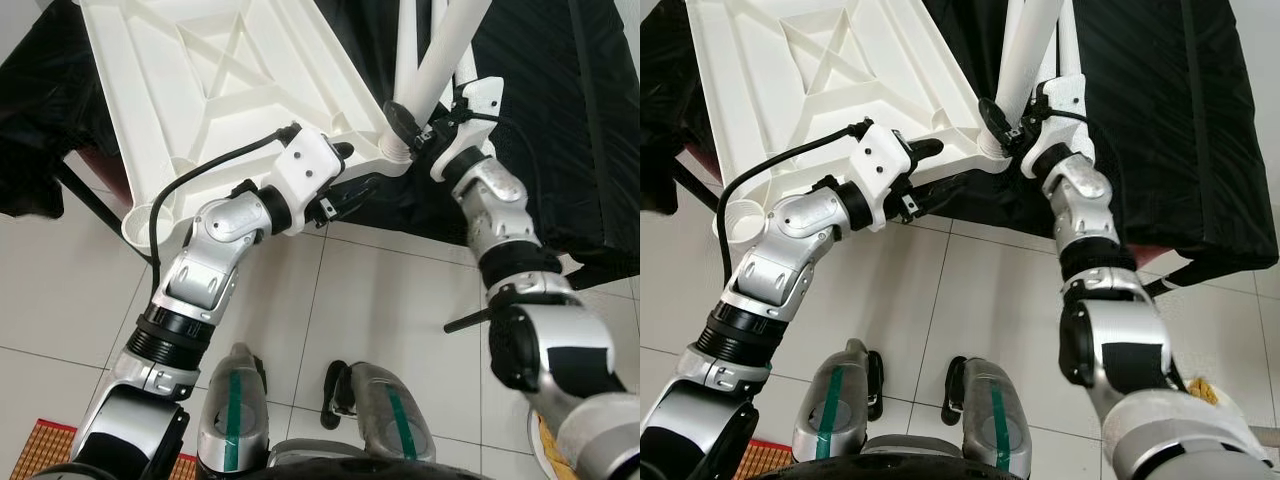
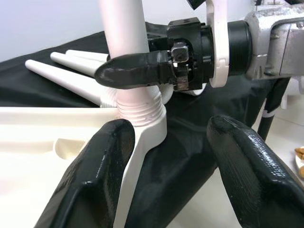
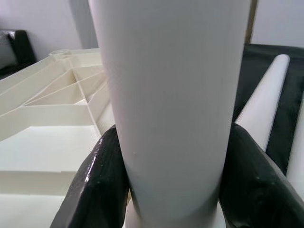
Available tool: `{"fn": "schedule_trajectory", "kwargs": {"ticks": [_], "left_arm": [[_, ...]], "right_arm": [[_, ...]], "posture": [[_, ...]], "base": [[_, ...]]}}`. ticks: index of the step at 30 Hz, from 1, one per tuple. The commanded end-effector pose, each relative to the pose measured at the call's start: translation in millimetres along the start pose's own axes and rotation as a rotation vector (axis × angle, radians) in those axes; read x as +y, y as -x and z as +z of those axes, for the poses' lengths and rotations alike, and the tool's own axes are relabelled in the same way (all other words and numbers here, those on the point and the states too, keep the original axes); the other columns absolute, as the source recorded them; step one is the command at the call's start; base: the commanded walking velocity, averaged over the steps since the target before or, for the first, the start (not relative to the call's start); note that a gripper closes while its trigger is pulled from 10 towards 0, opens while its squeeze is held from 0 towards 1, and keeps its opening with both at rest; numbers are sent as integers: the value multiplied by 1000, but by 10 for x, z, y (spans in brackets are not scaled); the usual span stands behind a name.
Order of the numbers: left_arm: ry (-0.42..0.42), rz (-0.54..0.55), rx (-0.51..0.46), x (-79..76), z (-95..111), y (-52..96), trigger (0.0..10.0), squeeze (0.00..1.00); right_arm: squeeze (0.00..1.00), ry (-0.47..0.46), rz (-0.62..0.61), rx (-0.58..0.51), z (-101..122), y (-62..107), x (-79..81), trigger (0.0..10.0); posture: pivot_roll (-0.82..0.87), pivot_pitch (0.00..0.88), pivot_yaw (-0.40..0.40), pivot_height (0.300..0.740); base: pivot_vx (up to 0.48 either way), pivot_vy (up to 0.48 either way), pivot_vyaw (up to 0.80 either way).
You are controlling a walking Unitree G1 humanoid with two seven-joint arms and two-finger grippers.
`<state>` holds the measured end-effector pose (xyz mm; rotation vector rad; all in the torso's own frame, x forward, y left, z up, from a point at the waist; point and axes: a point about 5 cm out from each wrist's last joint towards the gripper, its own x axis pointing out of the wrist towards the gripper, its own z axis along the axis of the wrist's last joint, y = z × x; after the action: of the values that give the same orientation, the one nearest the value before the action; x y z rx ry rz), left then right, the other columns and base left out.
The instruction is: Building children table
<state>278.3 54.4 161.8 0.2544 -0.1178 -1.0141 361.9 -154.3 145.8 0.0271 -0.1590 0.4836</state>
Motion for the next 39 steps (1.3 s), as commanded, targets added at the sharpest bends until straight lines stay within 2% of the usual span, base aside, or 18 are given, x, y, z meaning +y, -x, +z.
{"fn": "schedule_trajectory", "kwargs": {"ticks": [1,4,10,12,14,17,21,25,26,39], "left_arm": [[2,20,0,-4,12,2,10000,0],[2,25,0,0,17,6,10000,0],[7,30,-2,-8,19,7,10000,0],[7,30,-3,-13,19,7,10000,0],[7,30,-3,-13,19,7,10000,0],[8,30,-4,-15,24,8,10000,0],[9,31,-3,-11,26,12,10000,0],[9,30,-4,-14,28,5,10000,0],[10,30,-5,-11,28,2,10000,0],[28,59,18,16,-73,-5,10000,0]], "right_arm": [[0,-18,-16,32,-86,16,56,10000],[0,-23,-112,28,-102,-8,169,10000],[0,-27,-239,25,-124,-23,240,10000],[0,-20,-321,21,-129,-24,275,10000],[0,-20,-321,21,-129,-24,275,10000],[0,-70,-440,19,-150,0,336,10000],[0,-83,-463,24,-155,19,400,10000],[0,-72,-462,25,-148,44,355,10000],[1000,-75,-456,15,-137,58,321,10000],[1000,-92,-363,16,-84,127,96,10000]], "posture": [[55,39,-49,740],[58,40,-52,740],[59,40,-52,740],[58,39,-53,740],[58,39,-53,740],[62,36,-55,740],[58,37,-52,740],[55,34,-53,740],[54,32,-55,740],[55,16,-63,740]], "base": [[0,0,0],[0,0,0],[0,0,0],[0,0,0],[0,0,0],[0,0,0],[0,0,0],[0,0,0],[0,0,0],[0,0,0]]}}
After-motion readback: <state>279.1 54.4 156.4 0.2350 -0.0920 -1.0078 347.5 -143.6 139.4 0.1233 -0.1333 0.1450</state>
